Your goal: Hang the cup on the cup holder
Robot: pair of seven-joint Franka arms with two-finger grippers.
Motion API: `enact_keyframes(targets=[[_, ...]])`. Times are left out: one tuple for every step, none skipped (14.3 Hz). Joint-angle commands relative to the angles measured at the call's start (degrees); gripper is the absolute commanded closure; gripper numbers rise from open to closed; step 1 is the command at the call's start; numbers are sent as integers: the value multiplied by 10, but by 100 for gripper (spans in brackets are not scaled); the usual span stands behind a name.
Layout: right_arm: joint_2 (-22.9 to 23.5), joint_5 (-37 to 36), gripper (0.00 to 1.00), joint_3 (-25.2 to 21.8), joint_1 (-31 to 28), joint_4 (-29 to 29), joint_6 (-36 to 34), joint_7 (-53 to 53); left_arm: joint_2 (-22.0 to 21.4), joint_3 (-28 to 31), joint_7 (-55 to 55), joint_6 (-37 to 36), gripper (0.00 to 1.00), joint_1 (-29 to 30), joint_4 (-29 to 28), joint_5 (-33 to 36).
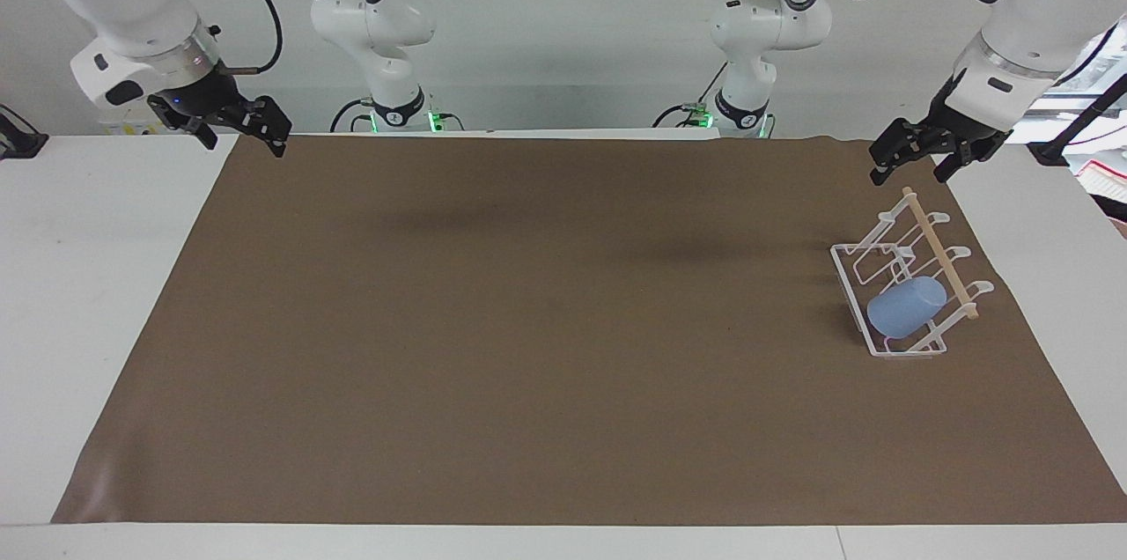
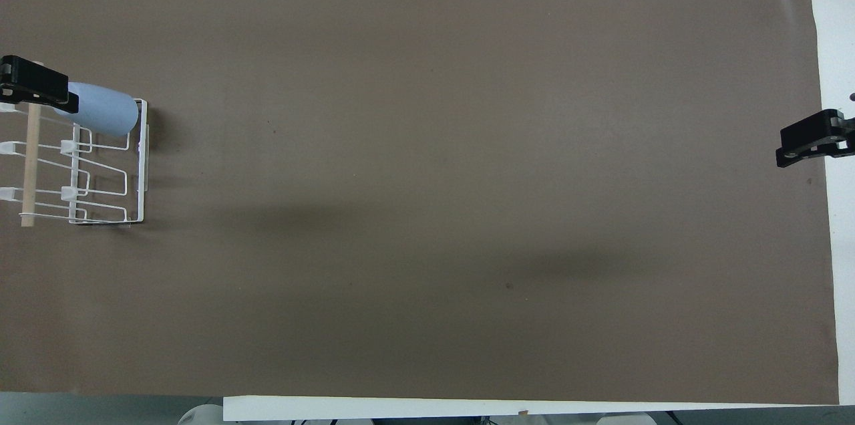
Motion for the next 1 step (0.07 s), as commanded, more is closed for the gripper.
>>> enact_keyframes(targets=[[-12,8,1,4,-7,-14,1,-7,10,3,9,-28,0,-8,23,5]])
